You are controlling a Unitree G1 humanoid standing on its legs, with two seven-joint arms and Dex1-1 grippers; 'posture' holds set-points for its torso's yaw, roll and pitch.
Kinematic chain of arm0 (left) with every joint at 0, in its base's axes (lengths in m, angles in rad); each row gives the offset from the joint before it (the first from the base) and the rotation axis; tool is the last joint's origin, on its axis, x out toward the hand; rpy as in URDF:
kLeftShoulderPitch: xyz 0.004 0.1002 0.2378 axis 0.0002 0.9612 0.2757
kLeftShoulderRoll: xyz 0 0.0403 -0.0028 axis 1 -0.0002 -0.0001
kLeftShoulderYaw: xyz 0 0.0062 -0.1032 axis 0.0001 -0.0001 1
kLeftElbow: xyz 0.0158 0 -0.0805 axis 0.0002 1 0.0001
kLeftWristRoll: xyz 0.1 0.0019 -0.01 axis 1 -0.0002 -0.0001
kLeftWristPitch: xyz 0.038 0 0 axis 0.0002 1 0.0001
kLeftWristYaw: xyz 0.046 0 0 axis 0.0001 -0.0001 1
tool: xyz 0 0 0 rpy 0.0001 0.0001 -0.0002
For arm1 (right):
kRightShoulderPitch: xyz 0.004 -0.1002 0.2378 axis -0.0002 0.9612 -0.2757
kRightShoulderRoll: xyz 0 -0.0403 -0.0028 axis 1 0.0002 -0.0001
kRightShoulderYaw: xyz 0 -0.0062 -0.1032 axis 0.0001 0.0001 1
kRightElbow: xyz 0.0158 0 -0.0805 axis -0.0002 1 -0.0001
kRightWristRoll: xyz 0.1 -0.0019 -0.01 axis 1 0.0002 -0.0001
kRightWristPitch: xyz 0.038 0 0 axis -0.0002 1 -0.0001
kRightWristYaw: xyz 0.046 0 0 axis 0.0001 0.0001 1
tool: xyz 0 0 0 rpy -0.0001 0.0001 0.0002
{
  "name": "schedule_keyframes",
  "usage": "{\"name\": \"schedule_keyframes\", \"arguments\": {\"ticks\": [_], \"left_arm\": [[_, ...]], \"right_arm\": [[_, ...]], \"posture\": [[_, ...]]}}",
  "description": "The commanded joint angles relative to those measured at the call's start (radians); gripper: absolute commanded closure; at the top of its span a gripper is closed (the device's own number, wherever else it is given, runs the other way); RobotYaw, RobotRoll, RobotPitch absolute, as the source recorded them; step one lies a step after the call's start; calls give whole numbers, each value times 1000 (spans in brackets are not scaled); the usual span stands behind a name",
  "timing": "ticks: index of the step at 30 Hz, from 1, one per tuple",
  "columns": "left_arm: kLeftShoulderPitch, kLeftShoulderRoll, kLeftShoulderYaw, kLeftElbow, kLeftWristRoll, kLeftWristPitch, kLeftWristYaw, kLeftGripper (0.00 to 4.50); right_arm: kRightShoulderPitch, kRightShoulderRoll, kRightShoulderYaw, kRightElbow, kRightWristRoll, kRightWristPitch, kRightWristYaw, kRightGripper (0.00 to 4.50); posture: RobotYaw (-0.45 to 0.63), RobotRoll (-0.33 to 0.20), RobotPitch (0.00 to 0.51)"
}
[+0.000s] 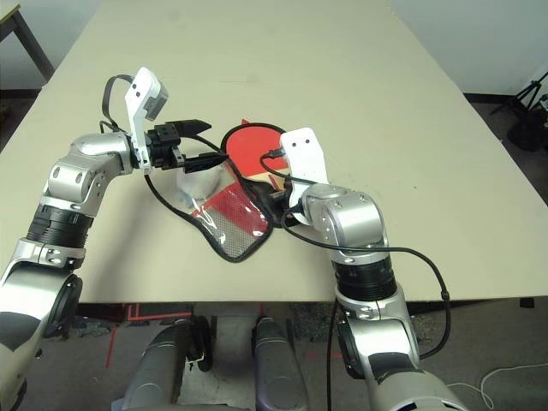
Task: Store the ping-pong paddle in its case and zip it.
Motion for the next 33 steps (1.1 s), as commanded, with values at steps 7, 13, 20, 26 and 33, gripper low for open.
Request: {"name": "schedule_keyframes", "arguments": {"ticks": [7, 13, 20, 26, 33], "left_arm": [[9, 8, -4, -9, 0, 7, -1, 0], [-8, 33, 17, -6, -6, 13, 0, 0], [-37, 127, 105, 75, -20, 20, 23, 0], [3, 239, 161, 166, -4, 3, 33, 0], [204, 339, 151, 139, 9, 24, 0, 0]], "right_arm": [[15, 20, 4, 43, -4, -36, -7, 3311], [10, -44, -9, 5, 20, -29, 44, 1419], [-26, -109, -206, -48, 105, -64, 130, 30], [3, -192, -284, -14, 100, -202, 150, 30], [40, -224, -293, 12, 71, -279, 116, 30]], "posture": [[-35, 0, 177], [-33, 0, 175], [-30, 0, 182], [-30, 0, 188], [-30, 0, 197]]}}
